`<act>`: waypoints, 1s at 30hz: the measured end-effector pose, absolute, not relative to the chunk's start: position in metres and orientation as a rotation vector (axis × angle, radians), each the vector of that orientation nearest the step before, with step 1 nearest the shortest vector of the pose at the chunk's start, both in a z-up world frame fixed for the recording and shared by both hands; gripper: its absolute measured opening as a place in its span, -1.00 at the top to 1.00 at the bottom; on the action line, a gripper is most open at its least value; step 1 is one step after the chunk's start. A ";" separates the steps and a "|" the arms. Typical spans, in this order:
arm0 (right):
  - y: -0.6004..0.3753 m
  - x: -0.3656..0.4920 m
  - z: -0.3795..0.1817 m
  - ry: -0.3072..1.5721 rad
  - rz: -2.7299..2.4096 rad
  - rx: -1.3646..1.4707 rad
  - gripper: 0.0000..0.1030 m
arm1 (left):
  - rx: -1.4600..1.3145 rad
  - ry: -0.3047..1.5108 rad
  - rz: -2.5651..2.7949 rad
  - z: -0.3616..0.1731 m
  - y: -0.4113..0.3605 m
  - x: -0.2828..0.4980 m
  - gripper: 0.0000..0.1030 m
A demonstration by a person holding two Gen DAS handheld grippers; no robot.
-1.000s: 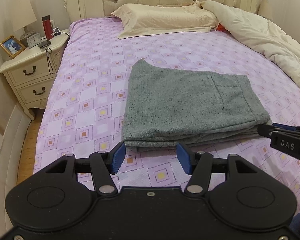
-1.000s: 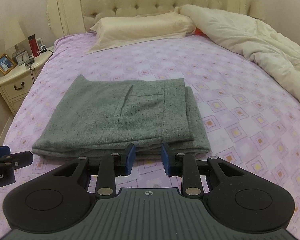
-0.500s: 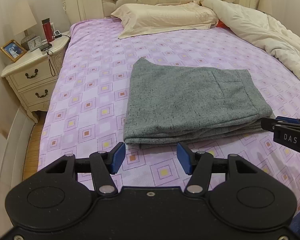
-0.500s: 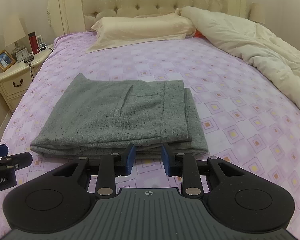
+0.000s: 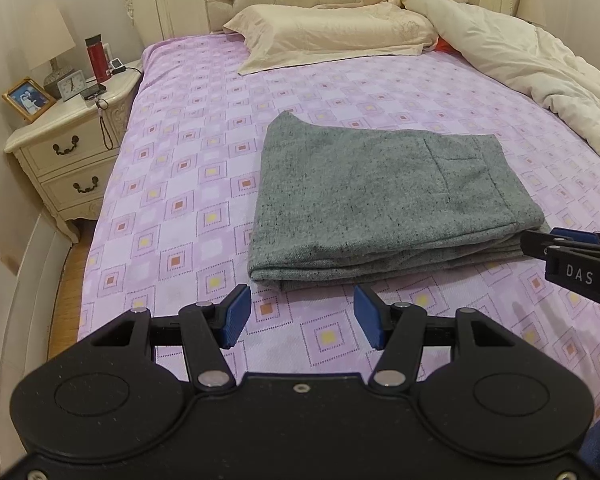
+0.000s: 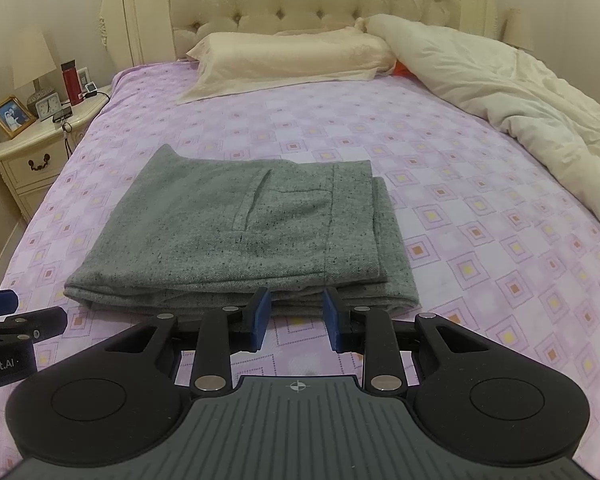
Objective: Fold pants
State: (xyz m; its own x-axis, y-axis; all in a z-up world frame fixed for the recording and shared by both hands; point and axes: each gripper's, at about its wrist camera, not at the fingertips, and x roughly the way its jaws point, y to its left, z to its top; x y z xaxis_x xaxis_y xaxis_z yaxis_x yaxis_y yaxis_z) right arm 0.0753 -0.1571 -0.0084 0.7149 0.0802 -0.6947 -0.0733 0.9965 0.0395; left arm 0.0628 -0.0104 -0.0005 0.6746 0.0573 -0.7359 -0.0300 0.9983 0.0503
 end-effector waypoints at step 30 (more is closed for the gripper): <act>-0.153 0.077 -0.009 0.783 0.086 -0.001 0.45 | 0.017 0.841 0.058 0.000 -0.008 0.063 -0.21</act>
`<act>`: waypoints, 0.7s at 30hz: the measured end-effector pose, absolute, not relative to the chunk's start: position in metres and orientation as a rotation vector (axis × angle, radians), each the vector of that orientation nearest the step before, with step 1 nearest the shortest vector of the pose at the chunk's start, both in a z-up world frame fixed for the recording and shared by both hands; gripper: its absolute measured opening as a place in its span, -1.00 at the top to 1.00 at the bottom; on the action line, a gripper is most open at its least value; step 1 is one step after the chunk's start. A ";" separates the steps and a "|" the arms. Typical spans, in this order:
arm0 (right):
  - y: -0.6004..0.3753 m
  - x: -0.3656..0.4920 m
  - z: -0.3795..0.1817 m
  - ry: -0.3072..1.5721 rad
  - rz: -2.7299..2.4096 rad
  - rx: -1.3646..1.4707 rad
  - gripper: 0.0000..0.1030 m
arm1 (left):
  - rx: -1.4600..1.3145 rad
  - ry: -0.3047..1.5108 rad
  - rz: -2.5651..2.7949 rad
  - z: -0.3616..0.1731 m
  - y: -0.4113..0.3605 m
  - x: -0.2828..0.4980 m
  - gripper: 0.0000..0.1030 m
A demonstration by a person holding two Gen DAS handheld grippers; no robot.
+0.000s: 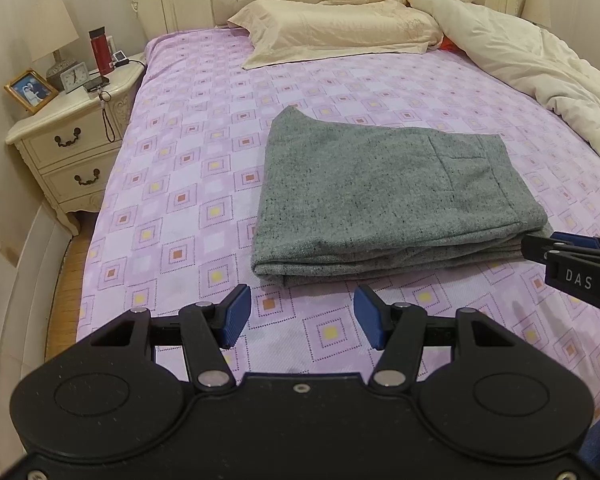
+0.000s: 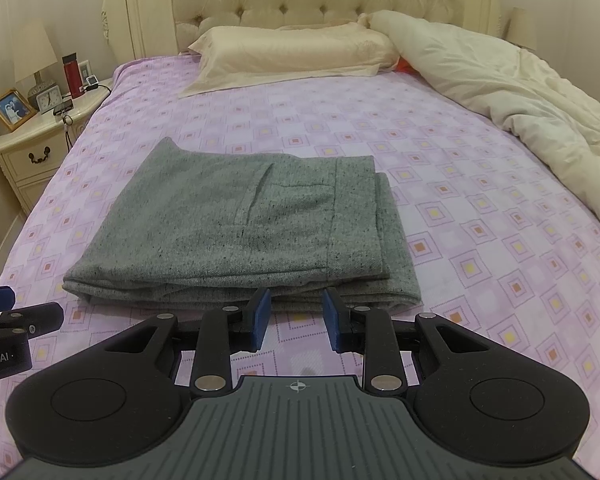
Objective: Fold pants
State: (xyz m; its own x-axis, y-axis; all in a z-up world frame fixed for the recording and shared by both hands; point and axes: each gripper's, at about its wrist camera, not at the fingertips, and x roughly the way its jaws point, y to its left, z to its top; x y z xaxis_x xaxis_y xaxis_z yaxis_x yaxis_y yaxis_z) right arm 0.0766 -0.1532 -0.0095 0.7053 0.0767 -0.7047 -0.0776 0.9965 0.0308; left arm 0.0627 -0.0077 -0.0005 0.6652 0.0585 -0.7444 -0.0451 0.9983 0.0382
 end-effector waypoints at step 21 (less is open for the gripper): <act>-0.153 0.076 -0.010 0.784 0.090 -0.006 0.46 | 0.024 0.836 0.059 0.001 -0.008 0.062 -0.21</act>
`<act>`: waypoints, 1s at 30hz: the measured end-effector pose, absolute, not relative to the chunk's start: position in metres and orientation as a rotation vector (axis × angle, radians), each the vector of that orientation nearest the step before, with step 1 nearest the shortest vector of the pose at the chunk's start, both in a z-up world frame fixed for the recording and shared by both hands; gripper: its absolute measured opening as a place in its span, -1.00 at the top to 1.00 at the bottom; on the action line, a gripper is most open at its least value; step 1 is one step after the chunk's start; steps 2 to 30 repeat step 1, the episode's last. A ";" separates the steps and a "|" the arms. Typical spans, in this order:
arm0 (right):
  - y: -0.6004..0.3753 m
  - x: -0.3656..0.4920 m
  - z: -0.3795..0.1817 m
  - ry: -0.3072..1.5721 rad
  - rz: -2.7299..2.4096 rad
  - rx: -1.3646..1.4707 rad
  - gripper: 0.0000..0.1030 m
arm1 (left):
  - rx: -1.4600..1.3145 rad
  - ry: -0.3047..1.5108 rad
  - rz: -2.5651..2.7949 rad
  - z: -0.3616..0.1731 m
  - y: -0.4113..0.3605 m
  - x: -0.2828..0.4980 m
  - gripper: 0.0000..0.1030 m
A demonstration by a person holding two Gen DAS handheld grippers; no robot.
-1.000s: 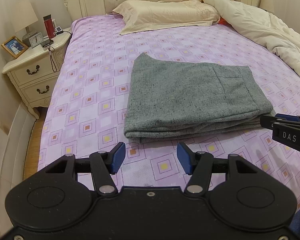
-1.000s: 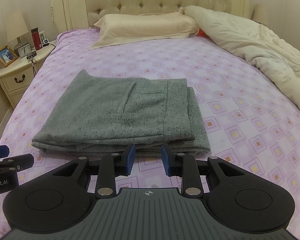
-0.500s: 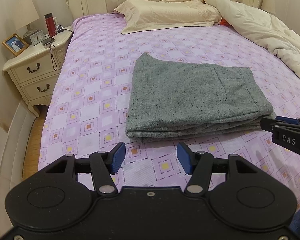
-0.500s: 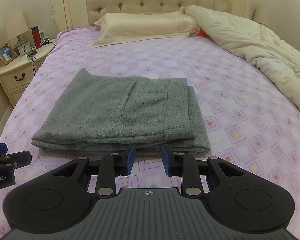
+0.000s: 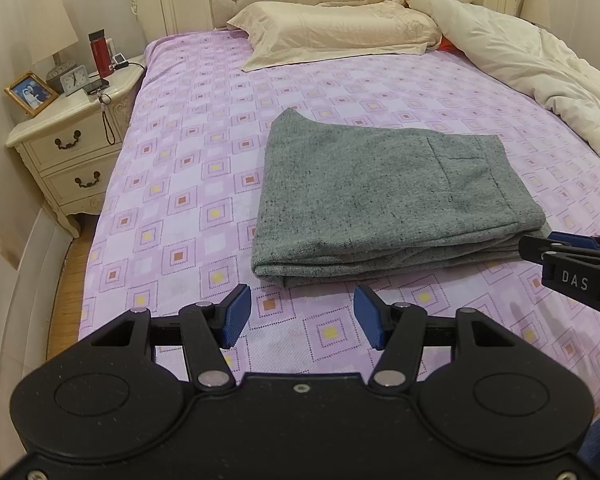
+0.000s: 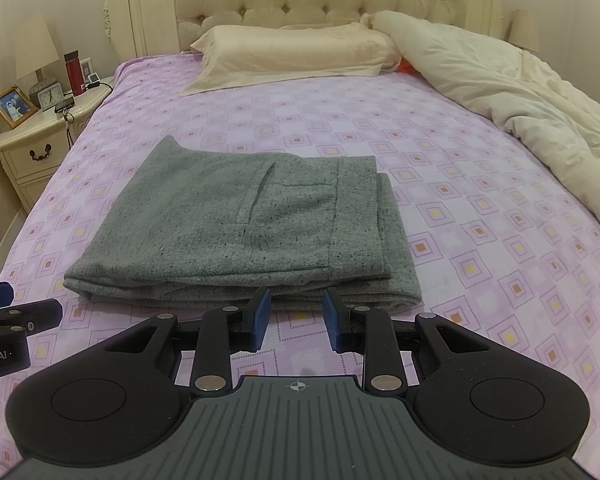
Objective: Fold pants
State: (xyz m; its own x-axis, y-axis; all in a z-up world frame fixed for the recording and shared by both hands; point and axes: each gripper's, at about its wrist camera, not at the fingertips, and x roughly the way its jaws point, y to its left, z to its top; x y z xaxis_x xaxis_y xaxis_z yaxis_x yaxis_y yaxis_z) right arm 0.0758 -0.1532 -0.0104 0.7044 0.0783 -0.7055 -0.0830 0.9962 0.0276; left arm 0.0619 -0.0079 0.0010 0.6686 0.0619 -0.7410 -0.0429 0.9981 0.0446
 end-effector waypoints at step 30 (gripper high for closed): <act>-0.153 0.076 -0.010 0.783 0.091 -0.007 0.46 | 0.023 0.835 0.060 0.001 -0.008 0.062 -0.21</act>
